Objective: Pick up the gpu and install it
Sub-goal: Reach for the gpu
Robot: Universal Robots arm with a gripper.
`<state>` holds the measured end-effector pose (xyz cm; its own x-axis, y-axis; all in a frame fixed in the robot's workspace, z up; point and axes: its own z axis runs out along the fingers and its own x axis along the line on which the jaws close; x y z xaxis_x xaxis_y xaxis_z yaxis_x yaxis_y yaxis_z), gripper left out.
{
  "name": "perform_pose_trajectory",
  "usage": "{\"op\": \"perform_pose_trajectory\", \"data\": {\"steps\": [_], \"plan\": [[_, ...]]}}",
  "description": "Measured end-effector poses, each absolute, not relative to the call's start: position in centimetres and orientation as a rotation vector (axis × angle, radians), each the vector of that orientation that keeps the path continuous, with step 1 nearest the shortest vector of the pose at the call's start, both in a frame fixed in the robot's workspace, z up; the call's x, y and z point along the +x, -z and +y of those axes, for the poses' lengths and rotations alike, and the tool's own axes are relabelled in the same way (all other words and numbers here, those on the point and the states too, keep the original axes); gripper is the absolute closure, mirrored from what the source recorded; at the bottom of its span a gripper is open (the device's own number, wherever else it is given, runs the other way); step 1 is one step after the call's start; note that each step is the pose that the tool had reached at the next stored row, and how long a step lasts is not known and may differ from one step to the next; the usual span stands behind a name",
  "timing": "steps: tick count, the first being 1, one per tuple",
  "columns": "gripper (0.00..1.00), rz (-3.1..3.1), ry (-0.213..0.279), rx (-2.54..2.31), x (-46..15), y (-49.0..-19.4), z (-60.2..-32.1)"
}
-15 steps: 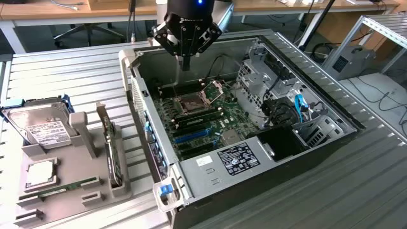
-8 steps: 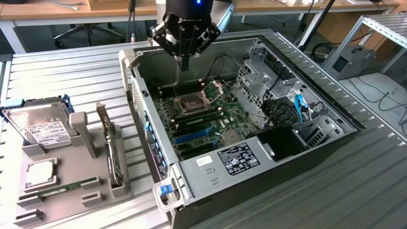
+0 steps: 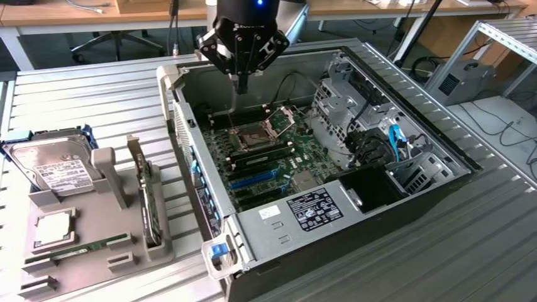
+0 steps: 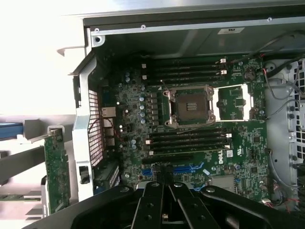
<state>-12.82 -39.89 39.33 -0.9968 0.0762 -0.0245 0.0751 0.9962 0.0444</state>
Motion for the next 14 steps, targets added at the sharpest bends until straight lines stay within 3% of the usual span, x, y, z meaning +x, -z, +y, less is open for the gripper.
{"op": "perform_pose_trajectory", "data": {"steps": [14], "plan": [[0.89, 3.113, -0.068, 0.118, -13.48, -39.33, -39.89]]}}
